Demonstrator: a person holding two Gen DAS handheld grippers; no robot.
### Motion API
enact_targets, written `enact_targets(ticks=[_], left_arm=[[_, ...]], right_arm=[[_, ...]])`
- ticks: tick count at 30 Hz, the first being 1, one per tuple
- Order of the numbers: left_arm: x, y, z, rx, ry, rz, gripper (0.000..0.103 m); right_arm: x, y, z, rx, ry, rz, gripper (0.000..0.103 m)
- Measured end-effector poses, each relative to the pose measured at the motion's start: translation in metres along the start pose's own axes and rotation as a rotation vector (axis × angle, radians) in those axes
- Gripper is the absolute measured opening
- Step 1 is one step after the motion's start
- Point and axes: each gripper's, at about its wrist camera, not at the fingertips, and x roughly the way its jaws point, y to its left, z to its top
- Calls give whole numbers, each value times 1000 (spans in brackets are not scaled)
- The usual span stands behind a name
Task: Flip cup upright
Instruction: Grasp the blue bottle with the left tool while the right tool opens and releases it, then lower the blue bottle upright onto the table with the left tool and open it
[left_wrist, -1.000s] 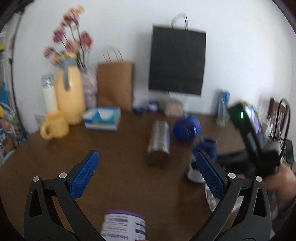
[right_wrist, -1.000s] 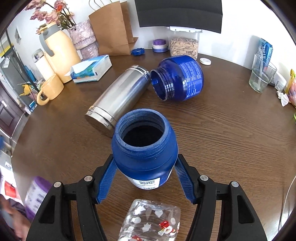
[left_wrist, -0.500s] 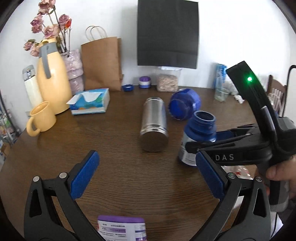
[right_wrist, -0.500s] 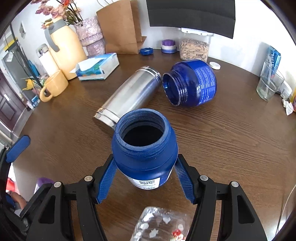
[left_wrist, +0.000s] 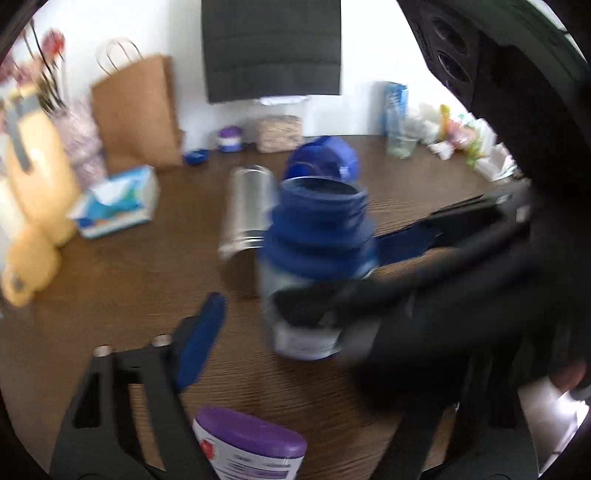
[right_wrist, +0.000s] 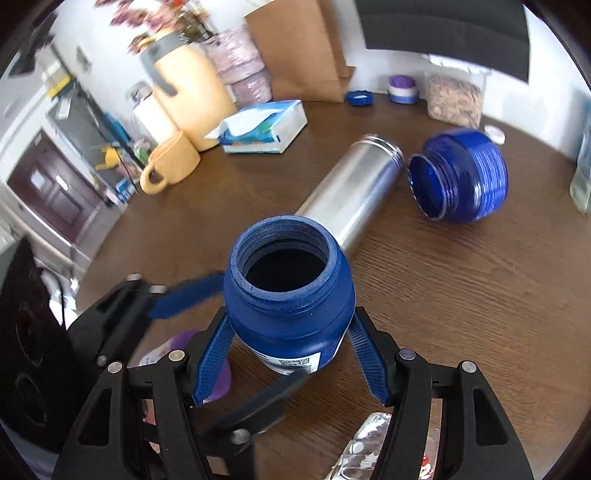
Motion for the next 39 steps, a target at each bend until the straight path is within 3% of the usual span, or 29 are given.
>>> enact_targets(ticks=[2,4,7,11,14,17,21,26,29,30,32,34,39], left_arm=[[5,3,1,-41,-6,12,57],[14,8,1,-60,-2,22,56],[24,15,0,-106,18,10,56],[26,8,2,-54,-7,61,56],[28,13,3,-29,-8,75,56],[22,16,-3,-9,-14,114,56],[-4,36,1,-108,-63,77,56],[-35,63,11,-141,-113,167,54],[-25,84,9,-164,-67,222,46],[-21,93,5,-186,-64,240,34],[-10,110,-5,-248,-32,224,34],[-10,115,-13,-266,-70,220,35],[-15,106,-18,-196,-13,138,41]], right_arm=[[4,0,-1,-5,15,-12,61],[5,-2,-2,-1,20,12,60],[10,-3,-4,-17,15,-31,61],[11,-12,-7,27,-11,-39,61],[5,-21,-12,79,-43,15,61],[-3,-16,-15,78,-75,15,61],[-23,-14,-12,97,-154,-25,61],[-33,-2,-3,88,-179,-97,61],[-27,3,0,98,-169,-125,61],[-23,3,-1,108,-160,-120,61],[-17,7,-3,107,-153,-108,61],[-10,10,-7,101,-139,-117,61],[-5,12,-12,104,-119,-129,61]])
